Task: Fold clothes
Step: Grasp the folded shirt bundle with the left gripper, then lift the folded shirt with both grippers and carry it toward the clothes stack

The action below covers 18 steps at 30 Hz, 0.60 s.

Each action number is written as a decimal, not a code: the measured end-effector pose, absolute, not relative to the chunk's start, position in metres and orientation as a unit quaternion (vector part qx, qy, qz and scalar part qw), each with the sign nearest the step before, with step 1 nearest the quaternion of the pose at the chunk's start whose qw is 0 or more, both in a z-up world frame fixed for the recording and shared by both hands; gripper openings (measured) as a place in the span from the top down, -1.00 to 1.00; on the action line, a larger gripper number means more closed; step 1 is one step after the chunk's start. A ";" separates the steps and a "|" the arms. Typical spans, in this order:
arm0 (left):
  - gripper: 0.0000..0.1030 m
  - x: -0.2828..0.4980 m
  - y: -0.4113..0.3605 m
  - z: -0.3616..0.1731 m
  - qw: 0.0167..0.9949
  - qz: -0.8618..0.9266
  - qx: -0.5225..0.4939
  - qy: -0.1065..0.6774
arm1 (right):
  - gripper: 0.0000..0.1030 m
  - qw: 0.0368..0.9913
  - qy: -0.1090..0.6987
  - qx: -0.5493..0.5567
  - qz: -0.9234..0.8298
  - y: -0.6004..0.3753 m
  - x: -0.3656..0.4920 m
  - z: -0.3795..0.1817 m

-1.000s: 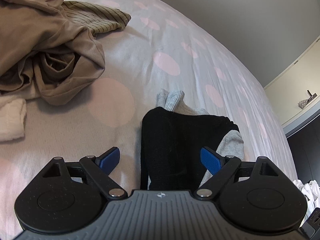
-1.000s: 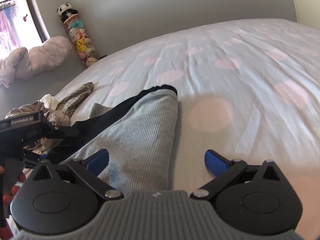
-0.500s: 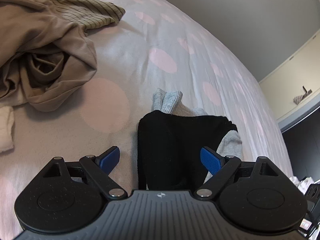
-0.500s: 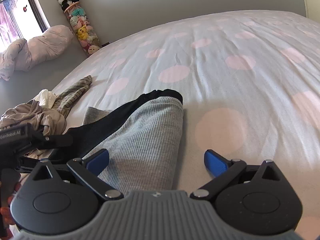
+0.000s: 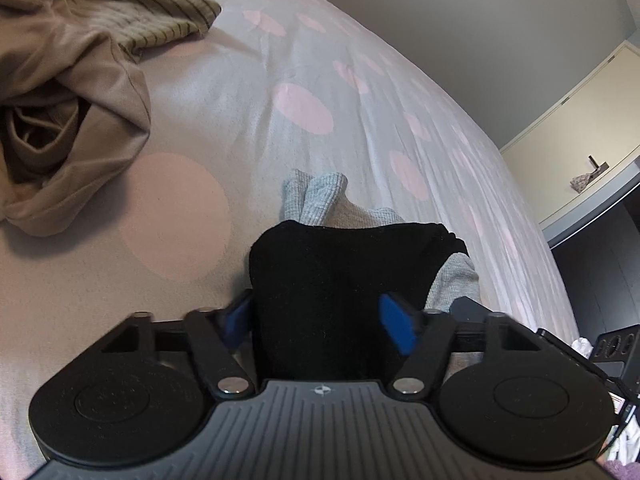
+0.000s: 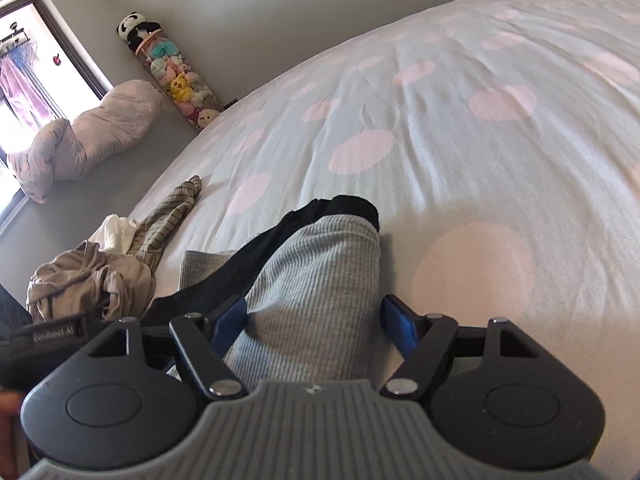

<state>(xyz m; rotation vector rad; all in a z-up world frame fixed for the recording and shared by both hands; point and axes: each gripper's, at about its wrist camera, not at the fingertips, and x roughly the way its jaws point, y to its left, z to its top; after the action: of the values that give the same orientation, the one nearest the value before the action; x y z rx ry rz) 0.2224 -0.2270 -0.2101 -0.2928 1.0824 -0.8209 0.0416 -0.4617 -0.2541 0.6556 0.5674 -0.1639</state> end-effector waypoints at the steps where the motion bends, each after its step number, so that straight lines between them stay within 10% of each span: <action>1: 0.16 0.225 -0.225 -0.212 0.765 -0.376 -0.146 0.502 | -0.41 0.903 0.274 0.322 -0.078 -0.464 0.042 -0.255; 18: 0.64 0.227 -0.234 -0.211 0.760 -0.410 -0.130 0.488 | 0.61 0.909 0.260 0.316 -0.075 -0.466 0.044 -0.252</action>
<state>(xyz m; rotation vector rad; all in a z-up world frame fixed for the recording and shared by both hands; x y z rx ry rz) 0.2272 -0.2340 -0.2114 -0.2830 1.0618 -0.8919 0.0438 -0.4657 -0.2523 0.6522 0.5361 -0.1546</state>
